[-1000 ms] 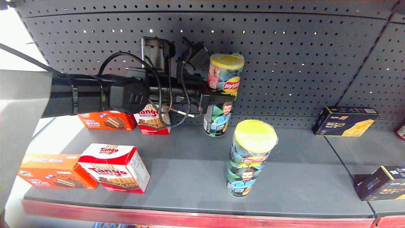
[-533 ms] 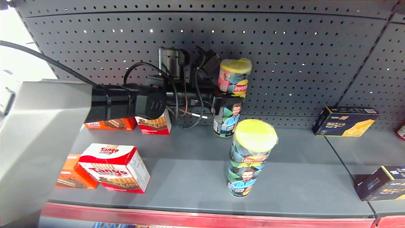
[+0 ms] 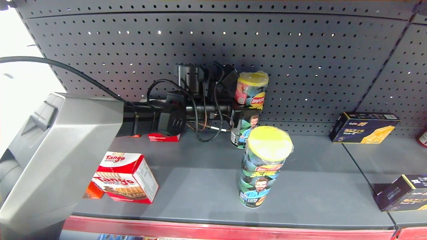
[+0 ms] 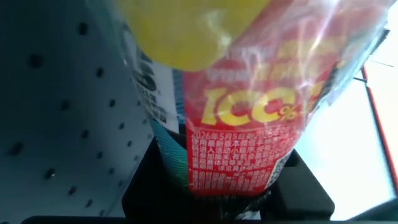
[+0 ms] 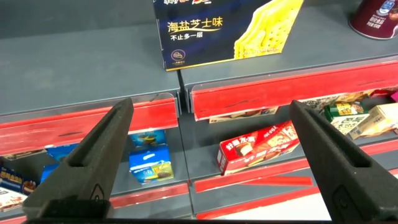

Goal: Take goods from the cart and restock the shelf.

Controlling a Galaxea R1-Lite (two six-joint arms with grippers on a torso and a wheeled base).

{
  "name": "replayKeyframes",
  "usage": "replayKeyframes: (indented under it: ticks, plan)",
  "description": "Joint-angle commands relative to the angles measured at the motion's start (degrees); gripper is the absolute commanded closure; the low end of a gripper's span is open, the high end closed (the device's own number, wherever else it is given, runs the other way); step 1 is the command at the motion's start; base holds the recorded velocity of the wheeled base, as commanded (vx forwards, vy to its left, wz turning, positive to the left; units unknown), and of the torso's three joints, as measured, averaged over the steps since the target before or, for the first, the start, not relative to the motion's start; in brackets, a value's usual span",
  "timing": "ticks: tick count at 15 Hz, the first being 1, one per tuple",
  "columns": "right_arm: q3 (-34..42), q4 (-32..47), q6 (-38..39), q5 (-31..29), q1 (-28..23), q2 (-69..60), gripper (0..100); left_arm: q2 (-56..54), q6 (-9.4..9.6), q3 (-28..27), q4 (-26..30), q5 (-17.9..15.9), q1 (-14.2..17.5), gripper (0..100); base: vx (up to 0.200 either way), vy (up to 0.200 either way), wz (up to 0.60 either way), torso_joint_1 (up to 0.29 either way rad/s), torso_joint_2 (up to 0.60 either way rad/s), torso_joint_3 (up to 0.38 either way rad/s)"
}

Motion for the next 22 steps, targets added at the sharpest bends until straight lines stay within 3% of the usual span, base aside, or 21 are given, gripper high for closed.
replayKeyframes:
  ticks: [1,11,12,16,22]
  plan:
    - [0.0,0.0,0.0,0.0,0.0,0.1,0,0.9,0.15,0.3,-0.4,0.1,0.0,100,0.000,0.000,0.00,0.000,0.00,0.000]
    - [0.0,0.0,0.1,0.0,0.0,0.1,0,2.3,0.68,3.5,-5.0,0.2,0.3,100,0.000,0.000,0.00,0.000,0.00,0.000]
    - [0.0,0.0,0.0,0.0,-0.1,0.1,0,2.3,1.20,3.5,-5.0,0.8,0.3,0,0.000,0.000,0.00,0.000,0.00,0.000]
    - [0.0,0.0,0.0,0.0,0.0,0.1,0,2.1,1.82,3.8,-4.8,5.0,-0.2,0,0.000,0.000,0.00,0.000,0.00,0.000]
    - [0.0,0.0,0.0,0.0,0.0,0.1,0,-6.0,1.73,11.4,-2.1,6.9,-0.7,0,0.000,0.000,0.00,0.000,0.00,0.000]
